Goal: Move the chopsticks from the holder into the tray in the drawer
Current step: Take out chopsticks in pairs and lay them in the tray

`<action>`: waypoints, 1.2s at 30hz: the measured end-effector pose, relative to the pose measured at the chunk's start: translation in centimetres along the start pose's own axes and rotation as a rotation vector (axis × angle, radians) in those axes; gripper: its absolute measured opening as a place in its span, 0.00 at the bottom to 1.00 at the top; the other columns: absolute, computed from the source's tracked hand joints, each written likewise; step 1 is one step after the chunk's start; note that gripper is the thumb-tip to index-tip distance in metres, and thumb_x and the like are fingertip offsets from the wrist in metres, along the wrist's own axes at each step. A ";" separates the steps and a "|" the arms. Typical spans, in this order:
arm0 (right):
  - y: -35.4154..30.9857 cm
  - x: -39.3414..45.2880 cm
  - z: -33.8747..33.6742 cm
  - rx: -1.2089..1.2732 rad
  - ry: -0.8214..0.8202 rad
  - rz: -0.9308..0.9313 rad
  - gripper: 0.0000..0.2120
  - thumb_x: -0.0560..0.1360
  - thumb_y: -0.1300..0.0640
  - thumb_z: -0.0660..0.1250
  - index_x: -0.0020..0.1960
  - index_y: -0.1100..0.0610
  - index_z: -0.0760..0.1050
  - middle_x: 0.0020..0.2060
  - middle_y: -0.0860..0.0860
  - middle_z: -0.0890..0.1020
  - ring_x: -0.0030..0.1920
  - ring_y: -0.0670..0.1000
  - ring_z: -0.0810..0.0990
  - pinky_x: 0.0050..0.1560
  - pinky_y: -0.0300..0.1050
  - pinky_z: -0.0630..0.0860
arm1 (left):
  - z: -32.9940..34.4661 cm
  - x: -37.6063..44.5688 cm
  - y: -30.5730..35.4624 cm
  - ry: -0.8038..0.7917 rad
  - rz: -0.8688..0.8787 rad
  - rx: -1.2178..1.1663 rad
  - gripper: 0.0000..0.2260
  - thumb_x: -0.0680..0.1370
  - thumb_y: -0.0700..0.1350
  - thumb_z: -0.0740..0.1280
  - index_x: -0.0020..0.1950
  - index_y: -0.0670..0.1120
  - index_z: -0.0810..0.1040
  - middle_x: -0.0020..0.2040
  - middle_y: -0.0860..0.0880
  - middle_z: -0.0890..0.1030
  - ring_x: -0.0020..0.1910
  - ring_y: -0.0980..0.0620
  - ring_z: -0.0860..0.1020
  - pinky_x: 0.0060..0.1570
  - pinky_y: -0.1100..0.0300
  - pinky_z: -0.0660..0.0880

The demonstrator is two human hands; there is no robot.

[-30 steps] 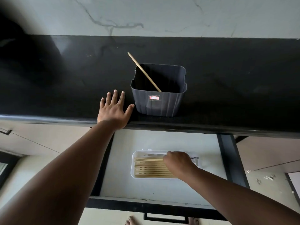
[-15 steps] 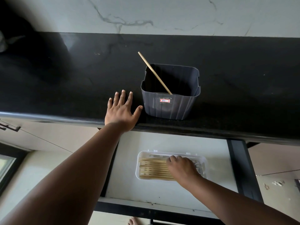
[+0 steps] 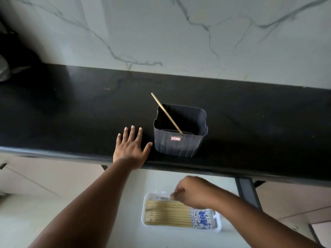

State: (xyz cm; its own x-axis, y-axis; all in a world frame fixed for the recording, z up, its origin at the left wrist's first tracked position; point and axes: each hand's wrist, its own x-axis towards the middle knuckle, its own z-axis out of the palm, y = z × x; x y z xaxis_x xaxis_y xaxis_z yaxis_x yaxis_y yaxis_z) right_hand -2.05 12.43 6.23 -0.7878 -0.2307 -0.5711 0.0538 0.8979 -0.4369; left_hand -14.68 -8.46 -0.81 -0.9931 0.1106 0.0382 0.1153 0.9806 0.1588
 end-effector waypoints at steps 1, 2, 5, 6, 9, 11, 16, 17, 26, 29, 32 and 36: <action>-1.3 -0.8 -1.9 0.085 0.024 -0.031 0.19 0.72 0.41 0.66 0.34 0.57 0.75 0.28 0.48 0.78 0.30 0.49 0.75 0.35 0.44 0.71 | 0.0 0.0 0.0 -0.001 -0.003 -0.004 0.34 0.77 0.66 0.45 0.79 0.51 0.47 0.80 0.48 0.46 0.78 0.47 0.41 0.75 0.48 0.41; -2.6 -1.4 -3.8 0.180 0.056 -0.067 0.18 0.70 0.41 0.67 0.37 0.57 0.79 0.31 0.49 0.82 0.32 0.50 0.79 0.38 0.45 0.75 | 0.0 0.0 0.0 -0.004 -0.006 -0.005 0.34 0.77 0.66 0.45 0.79 0.51 0.47 0.80 0.48 0.46 0.78 0.47 0.41 0.75 0.48 0.41; -5.6 -2.2 -8.8 0.352 0.277 -0.189 0.13 0.64 0.44 0.67 0.42 0.50 0.83 0.39 0.52 0.87 0.38 0.51 0.85 0.42 0.50 0.82 | 0.0 -0.1 0.0 -0.006 -0.010 -0.009 0.35 0.77 0.66 0.44 0.79 0.50 0.45 0.80 0.48 0.44 0.78 0.47 0.40 0.75 0.48 0.40; -6.0 -2.0 -10.2 0.330 0.389 -0.222 0.10 0.65 0.47 0.67 0.42 0.50 0.83 0.38 0.52 0.86 0.36 0.50 0.84 0.41 0.52 0.82 | 0.0 -0.1 0.0 -0.005 -0.011 -0.013 0.35 0.77 0.66 0.44 0.79 0.49 0.45 0.80 0.48 0.44 0.78 0.47 0.40 0.75 0.48 0.39; -6.5 -0.1 -13.0 0.205 0.657 -0.205 0.06 0.72 0.55 0.68 0.38 0.49 0.83 0.33 0.48 0.85 0.33 0.47 0.83 0.37 0.46 0.80 | 0.3 0.0 -0.1 -0.001 -0.009 -0.022 0.35 0.76 0.67 0.43 0.79 0.49 0.45 0.80 0.48 0.44 0.77 0.48 0.39 0.75 0.49 0.38; -6.3 2.0 -13.6 0.138 0.694 -0.143 0.07 0.73 0.57 0.69 0.39 0.56 0.83 0.34 0.54 0.85 0.31 0.52 0.81 0.35 0.43 0.77 | 0.5 0.0 -0.2 0.003 -0.009 -0.029 0.36 0.76 0.67 0.42 0.79 0.49 0.45 0.80 0.48 0.43 0.77 0.48 0.39 0.75 0.49 0.38; -5.9 6.0 -13.2 -0.065 0.630 0.038 0.15 0.74 0.55 0.70 0.31 0.59 0.76 0.28 0.54 0.77 0.32 0.56 0.76 0.35 0.43 0.71 | 1.0 0.1 -0.3 0.028 -0.007 -0.021 0.37 0.75 0.68 0.39 0.79 0.50 0.45 0.79 0.48 0.43 0.77 0.48 0.39 0.74 0.50 0.37; -5.9 6.5 -13.1 -0.075 0.610 0.050 0.13 0.74 0.55 0.70 0.33 0.59 0.77 0.30 0.54 0.78 0.35 0.56 0.79 0.35 0.43 0.72 | 1.0 0.1 -0.4 0.033 -0.006 -0.025 0.37 0.75 0.68 0.39 0.79 0.50 0.45 0.79 0.48 0.43 0.77 0.48 0.39 0.74 0.50 0.37; -6.0 7.8 -13.0 -0.062 0.600 0.010 0.11 0.75 0.57 0.69 0.35 0.59 0.79 0.26 0.51 0.75 0.28 0.52 0.74 0.27 0.40 0.66 | 1.0 0.0 -0.5 0.039 0.000 -0.042 0.36 0.75 0.68 0.40 0.79 0.50 0.44 0.79 0.49 0.42 0.77 0.49 0.38 0.74 0.50 0.36; -6.3 6.3 -13.9 -0.033 0.696 -0.113 0.11 0.75 0.55 0.69 0.37 0.60 0.80 0.26 0.49 0.76 0.24 0.46 0.70 0.25 0.40 0.64 | 1.1 0.0 -0.4 0.047 0.001 -0.040 0.36 0.76 0.67 0.41 0.79 0.50 0.45 0.79 0.48 0.43 0.77 0.48 0.39 0.74 0.50 0.36; -7.7 3.1 -15.4 -0.137 0.896 -0.304 0.09 0.77 0.56 0.67 0.40 0.56 0.81 0.32 0.49 0.78 0.28 0.46 0.71 0.29 0.42 0.65 | 1.1 0.1 -0.3 0.056 0.004 -0.033 0.35 0.76 0.67 0.42 0.79 0.50 0.46 0.80 0.48 0.44 0.78 0.48 0.40 0.74 0.50 0.37; -10.0 -2.3 -16.1 -0.171 1.083 -0.553 0.08 0.78 0.57 0.66 0.53 0.55 0.83 0.41 0.52 0.83 0.38 0.53 0.80 0.37 0.49 0.78 | 1.1 0.1 -0.3 0.056 0.005 -0.032 0.35 0.76 0.67 0.42 0.79 0.50 0.46 0.80 0.48 0.44 0.78 0.48 0.40 0.75 0.50 0.38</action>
State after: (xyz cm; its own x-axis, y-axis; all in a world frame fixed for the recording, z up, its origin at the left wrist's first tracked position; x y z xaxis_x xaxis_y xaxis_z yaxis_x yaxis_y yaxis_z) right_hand -10.62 9.96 23.09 -0.7863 -0.2386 0.5698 -0.4659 0.8348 -0.2934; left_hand -14.82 -8.57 -1.90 -0.9899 0.1055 0.0944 0.1219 0.9743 0.1896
